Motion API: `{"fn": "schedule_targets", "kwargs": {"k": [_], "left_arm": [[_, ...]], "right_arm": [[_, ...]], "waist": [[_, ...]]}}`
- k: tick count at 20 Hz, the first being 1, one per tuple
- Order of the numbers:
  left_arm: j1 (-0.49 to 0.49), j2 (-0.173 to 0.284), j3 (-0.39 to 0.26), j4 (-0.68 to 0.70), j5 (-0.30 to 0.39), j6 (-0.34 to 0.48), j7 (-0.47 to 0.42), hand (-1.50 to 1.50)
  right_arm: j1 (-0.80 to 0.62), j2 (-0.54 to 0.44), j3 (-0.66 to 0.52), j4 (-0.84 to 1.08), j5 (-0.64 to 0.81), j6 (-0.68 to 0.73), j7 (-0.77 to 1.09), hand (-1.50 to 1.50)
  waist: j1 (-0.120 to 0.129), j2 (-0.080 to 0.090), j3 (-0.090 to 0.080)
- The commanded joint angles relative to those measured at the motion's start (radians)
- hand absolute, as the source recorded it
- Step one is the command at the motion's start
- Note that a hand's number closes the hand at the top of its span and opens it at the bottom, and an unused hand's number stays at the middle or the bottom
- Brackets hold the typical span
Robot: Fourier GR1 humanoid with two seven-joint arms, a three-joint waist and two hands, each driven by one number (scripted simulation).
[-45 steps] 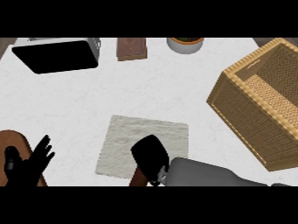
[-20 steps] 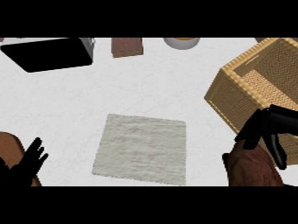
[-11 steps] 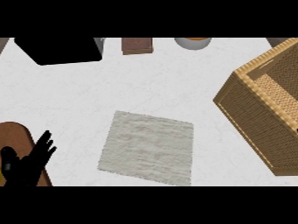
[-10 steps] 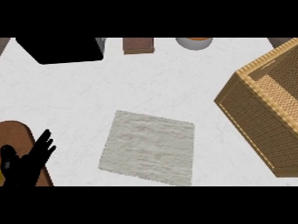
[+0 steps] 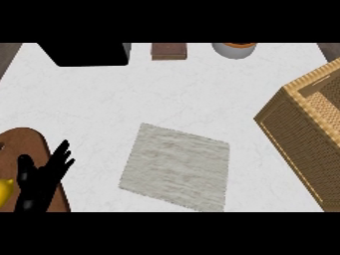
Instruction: Pick the sweet potato from the placemat and place it in the basket
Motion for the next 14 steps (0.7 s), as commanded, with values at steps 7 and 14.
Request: {"fn": "schedule_targets", "kwargs": {"k": [7,14], "left_arm": [[-0.014,-0.031,-0.003,0.109,-0.043,-0.032,-0.028,0.00],[-0.014,-0.043,0.001,0.100,-0.040,-0.044,-0.013,0.00]], "right_arm": [[-0.021,0.183,0.032,0.234,0.041,0.097,-0.137,1.50],[-0.070,0.127,-0.008,0.503,0.238,0.074,-0.226,1.50]], "waist": [[0.023,0.008,-0.008],[0.041,0.018,-0.008]]}}
